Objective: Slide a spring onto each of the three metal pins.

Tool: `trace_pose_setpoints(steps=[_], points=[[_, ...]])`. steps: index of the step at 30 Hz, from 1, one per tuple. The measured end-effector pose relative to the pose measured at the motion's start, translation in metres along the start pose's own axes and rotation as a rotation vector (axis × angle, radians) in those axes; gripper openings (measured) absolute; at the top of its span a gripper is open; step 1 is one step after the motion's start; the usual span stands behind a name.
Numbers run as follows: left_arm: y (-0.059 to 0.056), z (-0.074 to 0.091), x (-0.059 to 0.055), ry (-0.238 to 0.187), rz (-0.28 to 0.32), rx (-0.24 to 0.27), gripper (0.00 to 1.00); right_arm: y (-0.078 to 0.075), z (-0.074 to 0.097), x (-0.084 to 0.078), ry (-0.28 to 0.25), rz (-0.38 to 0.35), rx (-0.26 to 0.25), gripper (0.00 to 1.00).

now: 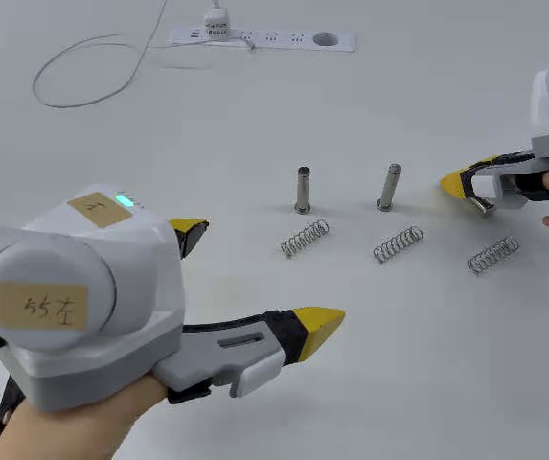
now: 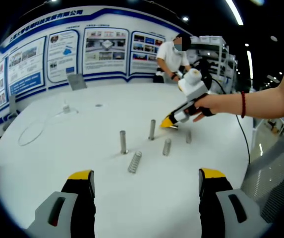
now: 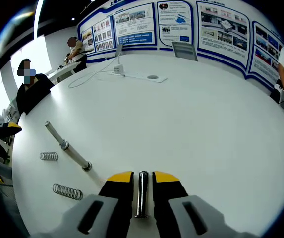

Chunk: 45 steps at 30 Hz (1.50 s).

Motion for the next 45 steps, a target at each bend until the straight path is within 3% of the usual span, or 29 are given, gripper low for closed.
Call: trace_pose_setpoints(steps=[13, 18, 24, 34, 45], points=[[0.0, 0.0, 0.001, -0.01, 0.012, -0.003, 0.88, -0.002, -0.005, 0.001, 0.017, 0.023, -0.012, 0.09], [0.002, 0.0, 0.001, -0.008, 0.008, 0.004, 0.87, -0.006, -0.006, 0.002, 0.012, -0.055, -0.026, 0.09], [0.004, 0.002, 0.002, -0.013, 0.012, 0.013, 0.86, -0.009, 0.005, 0.014, -0.037, -0.063, -0.034, 0.09], [-0.001, 0.0, 0.005, -0.017, -0.008, -0.006, 0.86, -0.007, 0.025, 0.019, -0.063, -0.041, -0.055, 0.09], [-0.001, 0.001, 0.008, -0.027, -0.016, -0.002, 0.86, -0.001, 0.048, 0.012, -0.064, -0.005, -0.078, 0.09]])
Point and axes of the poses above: the centre of the closed fingertips' face, and the gripper's own axes: z roughly backward along the fingers, y roughly to its left, x roughly out of its top, the point moved 2 cm from there along z, roughly backward along the fingers, and after that the axes turned 5 degrees about -x, right-handed, at the moved point
